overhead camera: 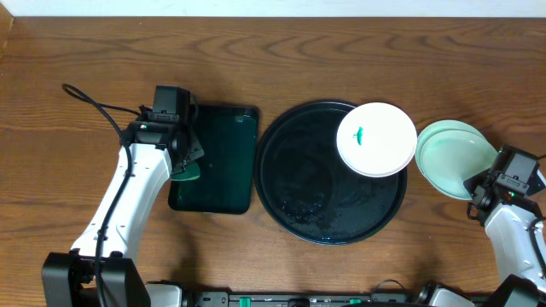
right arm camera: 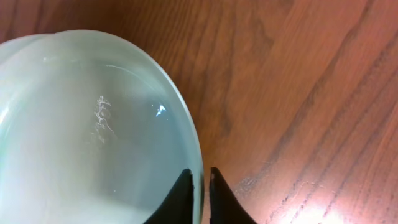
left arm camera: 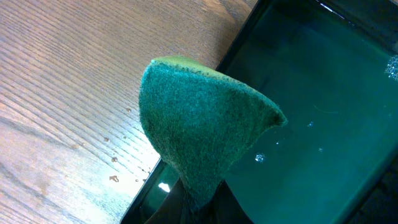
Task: Clean dirty plates on tray and stack at the side
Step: 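Lower the plate onto the right pale green plate and release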
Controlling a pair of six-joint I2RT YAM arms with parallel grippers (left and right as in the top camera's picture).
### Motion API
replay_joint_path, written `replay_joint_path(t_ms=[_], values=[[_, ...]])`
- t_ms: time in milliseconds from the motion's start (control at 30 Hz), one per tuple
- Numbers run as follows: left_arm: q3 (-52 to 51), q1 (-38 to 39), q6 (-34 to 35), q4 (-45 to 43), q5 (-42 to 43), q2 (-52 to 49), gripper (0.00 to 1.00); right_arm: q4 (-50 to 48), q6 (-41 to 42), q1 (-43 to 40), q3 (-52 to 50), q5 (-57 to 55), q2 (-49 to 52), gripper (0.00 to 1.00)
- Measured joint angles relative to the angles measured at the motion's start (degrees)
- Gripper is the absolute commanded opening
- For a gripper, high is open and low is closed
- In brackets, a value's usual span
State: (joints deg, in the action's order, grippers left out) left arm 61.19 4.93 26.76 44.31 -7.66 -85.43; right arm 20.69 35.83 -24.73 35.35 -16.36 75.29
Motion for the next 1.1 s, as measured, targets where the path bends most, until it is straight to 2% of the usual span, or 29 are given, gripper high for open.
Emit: replay_joint_path(t_ms=[133, 200, 233, 300, 367, 833, 900, 1100], values=[[0.0, 0.0, 0.0, 0.0, 0.0, 0.0, 0.07, -0.2, 0.0, 0.0, 0.0, 0.3, 0.0, 0.17], [0.0, 0.0, 0.0, 0.0, 0.0, 0.0, 0.07, -0.1, 0.0, 0.0, 0.0, 0.3, 0.0, 0.24], [0.0, 0.0, 0.0, 0.0, 0.0, 0.0, 0.08, 0.0, 0.0, 0.0, 0.0, 0.4, 0.0, 0.24], [0.0, 0.0, 0.0, 0.0, 0.0, 0.0, 0.07, 0.5, 0.0, 0.0, 0.0, 0.5, 0.0, 0.15], [0.0, 0.0, 0.0, 0.0, 0.0, 0.0, 0.07, 0.7, 0.0, 0.0, 0.0, 0.6, 0.0, 0.01], [0.0, 0.0, 0.0, 0.0, 0.0, 0.0, 0.08, 0.8, 0.2, 0.0, -0.1, 1.0, 0.0, 0.01], [0.0, 0.0, 0.0, 0.0, 0.0, 0.0, 0.07, 0.7, 0.2, 0.0, -0.1, 1.4, 0.0, 0.04], [0.0, 0.0, 0.0, 0.0, 0.0, 0.0, 0.07, -1.6, 0.5, 0.0, -0.1, 4.2, 0.0, 0.22]])
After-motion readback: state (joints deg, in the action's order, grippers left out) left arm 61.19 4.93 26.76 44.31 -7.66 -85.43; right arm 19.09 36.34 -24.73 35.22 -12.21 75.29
